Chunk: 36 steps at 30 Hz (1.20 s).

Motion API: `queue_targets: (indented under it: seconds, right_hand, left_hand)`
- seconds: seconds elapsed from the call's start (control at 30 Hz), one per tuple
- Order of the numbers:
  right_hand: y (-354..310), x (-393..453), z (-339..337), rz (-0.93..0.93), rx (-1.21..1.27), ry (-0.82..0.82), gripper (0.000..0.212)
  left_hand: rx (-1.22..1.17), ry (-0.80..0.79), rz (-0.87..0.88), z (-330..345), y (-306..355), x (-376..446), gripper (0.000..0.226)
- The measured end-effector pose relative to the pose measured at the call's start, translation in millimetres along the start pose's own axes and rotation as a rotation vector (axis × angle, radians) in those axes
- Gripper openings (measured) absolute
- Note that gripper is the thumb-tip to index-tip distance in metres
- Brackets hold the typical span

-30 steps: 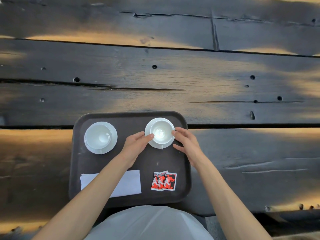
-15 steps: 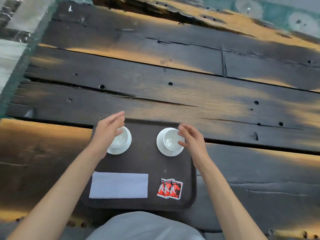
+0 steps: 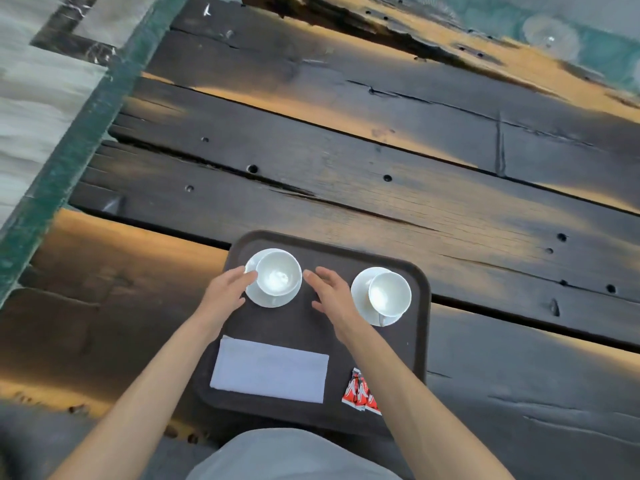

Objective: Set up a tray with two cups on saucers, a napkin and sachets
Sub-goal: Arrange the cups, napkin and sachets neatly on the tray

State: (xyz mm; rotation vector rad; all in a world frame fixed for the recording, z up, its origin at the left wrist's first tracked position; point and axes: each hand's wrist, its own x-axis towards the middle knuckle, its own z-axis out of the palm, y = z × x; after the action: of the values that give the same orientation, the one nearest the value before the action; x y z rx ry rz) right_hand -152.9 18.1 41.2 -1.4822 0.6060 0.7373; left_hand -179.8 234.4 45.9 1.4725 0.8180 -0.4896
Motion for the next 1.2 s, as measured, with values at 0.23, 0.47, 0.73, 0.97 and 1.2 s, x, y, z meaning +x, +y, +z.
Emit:
queue_targets:
  seconds: [0.23,0.47,0.73,0.97,1.2]
  right_hand:
    - [9.5,16.0,14.0,0.091,0.107,0.018,0.067]
    - [13.6,22.7,10.9,0.127,0.162,-0.028,0.079]
    - [16.6,21.9,-5.5,0.14,0.241,-0.027,0.083]
    - [15.0,21.9,-25.1,0.085,0.23,0.077,0.074]
    - [17.5,21.8,-30.1,0.089,0.226,0.077,0.069]
  left_hand:
    - [0.068,0.073,0.028,-0.7,-1.3,20.6,0.078]
    - [-0.084,-0.068,-0.003,-8.4,-4.5,32.6,0.037]
    - [-0.172,-0.134,0.004,2.3,0.9,41.6,0.063]
    - [-0.201,-0.185,0.015,29.5,4.8,41.4,0.077]
    - [-0.166,-0.231,0.003,34.1,6.2,33.7,0.053]
